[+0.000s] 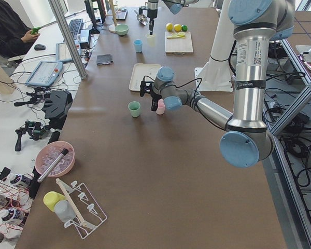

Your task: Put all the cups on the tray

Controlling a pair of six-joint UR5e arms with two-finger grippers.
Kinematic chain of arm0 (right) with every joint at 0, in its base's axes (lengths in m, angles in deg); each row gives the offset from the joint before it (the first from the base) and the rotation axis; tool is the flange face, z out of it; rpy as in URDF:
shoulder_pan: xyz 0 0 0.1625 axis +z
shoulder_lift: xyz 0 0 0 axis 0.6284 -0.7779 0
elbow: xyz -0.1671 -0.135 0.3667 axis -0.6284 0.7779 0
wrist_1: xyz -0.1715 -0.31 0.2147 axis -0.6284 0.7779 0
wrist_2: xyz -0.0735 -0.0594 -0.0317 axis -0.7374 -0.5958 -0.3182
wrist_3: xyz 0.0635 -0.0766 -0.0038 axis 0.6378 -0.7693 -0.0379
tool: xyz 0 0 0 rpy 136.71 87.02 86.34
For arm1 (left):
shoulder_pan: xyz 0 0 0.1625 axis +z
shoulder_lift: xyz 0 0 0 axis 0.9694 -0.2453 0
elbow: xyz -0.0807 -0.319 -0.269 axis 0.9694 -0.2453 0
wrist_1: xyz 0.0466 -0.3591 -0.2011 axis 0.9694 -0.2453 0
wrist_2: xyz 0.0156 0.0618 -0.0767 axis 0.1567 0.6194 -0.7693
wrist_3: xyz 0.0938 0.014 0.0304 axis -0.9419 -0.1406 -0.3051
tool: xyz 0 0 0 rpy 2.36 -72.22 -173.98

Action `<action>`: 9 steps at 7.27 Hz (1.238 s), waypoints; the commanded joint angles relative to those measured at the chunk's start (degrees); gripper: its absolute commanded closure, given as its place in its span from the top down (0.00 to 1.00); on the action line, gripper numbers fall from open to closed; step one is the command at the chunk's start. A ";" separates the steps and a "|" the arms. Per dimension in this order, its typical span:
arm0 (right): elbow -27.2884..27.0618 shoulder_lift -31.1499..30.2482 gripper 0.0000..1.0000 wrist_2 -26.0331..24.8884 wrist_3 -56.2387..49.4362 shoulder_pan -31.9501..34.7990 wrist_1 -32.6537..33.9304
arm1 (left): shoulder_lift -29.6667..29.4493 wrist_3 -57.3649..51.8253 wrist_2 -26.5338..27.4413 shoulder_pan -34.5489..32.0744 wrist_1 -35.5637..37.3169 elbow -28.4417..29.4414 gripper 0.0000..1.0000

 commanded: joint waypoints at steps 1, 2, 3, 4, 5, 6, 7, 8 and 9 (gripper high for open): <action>2.32 5.18 0.00 -2.04 4.59 -3.41 0.37 | -0.18 0.04 0.24 0.96 -0.08 1.81 0.93; 2.33 6.33 0.00 -2.65 5.05 -4.29 0.37 | -0.18 0.30 0.24 2.44 -0.09 1.82 0.93; 2.42 7.29 0.00 -3.53 5.22 -5.09 1.59 | -0.27 0.65 1.20 4.20 -0.09 1.82 0.93; 2.50 8.52 0.00 -4.06 5.23 -5.36 3.34 | -0.36 0.74 2.77 6.21 -0.17 1.99 0.93; 3.03 8.97 0.00 -4.50 5.23 -5.79 3.53 | -0.36 0.74 3.92 7.89 -0.26 2.26 0.82; 3.29 9.41 0.00 -5.03 5.23 -6.23 3.54 | -0.36 0.57 3.93 8.69 -0.26 2.52 0.50; 3.99 9.85 0.00 -5.38 5.31 -6.67 3.54 | -0.45 0.56 4.02 9.04 -0.26 2.70 0.20; 4.00 9.85 0.00 -6.17 5.31 -7.29 3.54 | -0.71 0.48 4.02 9.05 -0.26 2.87 0.00; 4.26 9.94 0.00 -7.31 5.31 -7.99 3.45 | -1.23 0.39 3.85 8.79 -0.26 2.87 0.00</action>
